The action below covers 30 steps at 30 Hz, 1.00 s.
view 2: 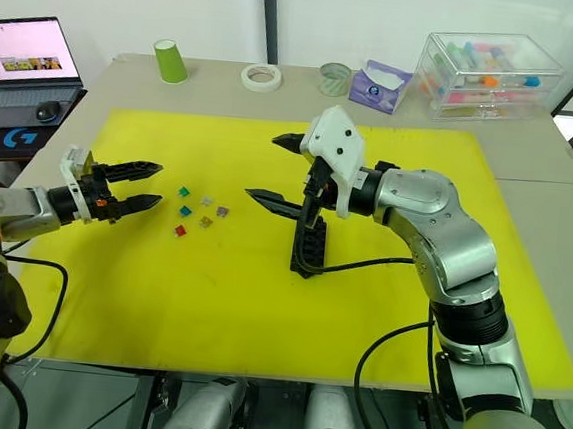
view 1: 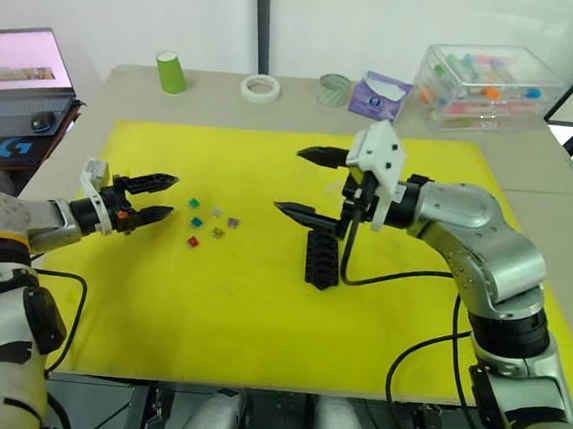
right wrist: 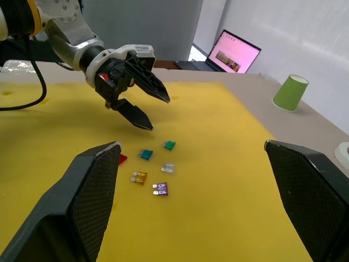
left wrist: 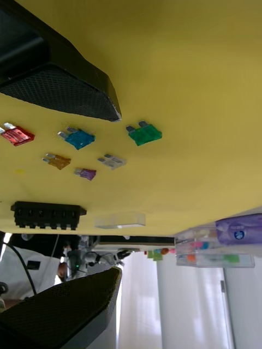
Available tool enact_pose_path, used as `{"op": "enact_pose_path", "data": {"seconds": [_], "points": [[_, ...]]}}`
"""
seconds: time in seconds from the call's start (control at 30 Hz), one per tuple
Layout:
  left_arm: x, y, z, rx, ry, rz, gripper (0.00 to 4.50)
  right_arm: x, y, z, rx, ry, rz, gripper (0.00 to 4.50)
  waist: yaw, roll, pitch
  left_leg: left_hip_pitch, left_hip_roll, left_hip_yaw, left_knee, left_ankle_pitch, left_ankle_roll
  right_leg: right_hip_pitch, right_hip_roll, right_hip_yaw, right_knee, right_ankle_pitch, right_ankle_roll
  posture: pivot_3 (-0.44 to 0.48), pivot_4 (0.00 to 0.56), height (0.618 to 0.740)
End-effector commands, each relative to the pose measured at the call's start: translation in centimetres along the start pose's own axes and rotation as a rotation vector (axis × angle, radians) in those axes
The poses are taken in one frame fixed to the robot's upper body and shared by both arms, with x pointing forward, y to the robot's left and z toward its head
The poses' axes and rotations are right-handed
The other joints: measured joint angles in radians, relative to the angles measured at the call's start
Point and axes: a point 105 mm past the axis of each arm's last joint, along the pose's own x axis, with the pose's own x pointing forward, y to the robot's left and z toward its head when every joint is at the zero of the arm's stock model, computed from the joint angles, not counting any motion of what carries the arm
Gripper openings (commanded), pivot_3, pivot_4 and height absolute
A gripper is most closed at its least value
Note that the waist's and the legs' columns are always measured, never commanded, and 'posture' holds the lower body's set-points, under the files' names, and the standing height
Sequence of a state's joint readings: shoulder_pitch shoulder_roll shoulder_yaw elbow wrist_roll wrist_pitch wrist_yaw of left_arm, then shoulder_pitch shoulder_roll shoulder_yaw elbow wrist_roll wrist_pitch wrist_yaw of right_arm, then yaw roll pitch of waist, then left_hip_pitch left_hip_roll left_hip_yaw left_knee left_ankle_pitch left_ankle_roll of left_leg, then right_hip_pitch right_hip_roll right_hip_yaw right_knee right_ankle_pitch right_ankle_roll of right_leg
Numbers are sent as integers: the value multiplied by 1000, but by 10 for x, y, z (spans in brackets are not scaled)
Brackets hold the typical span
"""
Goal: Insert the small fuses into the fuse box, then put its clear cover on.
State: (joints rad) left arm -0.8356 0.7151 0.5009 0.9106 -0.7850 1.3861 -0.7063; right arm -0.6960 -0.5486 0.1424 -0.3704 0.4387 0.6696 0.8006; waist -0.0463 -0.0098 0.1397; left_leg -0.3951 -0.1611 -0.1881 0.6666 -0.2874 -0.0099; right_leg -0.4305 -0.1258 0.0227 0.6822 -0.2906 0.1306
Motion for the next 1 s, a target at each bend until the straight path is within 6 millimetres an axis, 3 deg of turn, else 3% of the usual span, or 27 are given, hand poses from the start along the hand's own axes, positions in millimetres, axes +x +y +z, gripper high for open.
{"op": "enact_pose_path", "data": {"seconds": [0.03, 1.0], "points": [[2, -5, 7, -4, -31, -19, 4490, -3, 0, 22, -51, -57, 0, 4449, 1, 0, 0, 0, 0, 0, 0, 0, 0, 0, 0, 0, 0, 0, 0, 0, 150, 740], [34, 3, -6, -11, 33, 13, 4490, -7, -1, 25, -66, -38, -22, 4449, 5, 0, 0, 0, -1, 0, 0, 0, 0, 0, -2, 0, 0, 0, 0, 0, 150, 740]]}}
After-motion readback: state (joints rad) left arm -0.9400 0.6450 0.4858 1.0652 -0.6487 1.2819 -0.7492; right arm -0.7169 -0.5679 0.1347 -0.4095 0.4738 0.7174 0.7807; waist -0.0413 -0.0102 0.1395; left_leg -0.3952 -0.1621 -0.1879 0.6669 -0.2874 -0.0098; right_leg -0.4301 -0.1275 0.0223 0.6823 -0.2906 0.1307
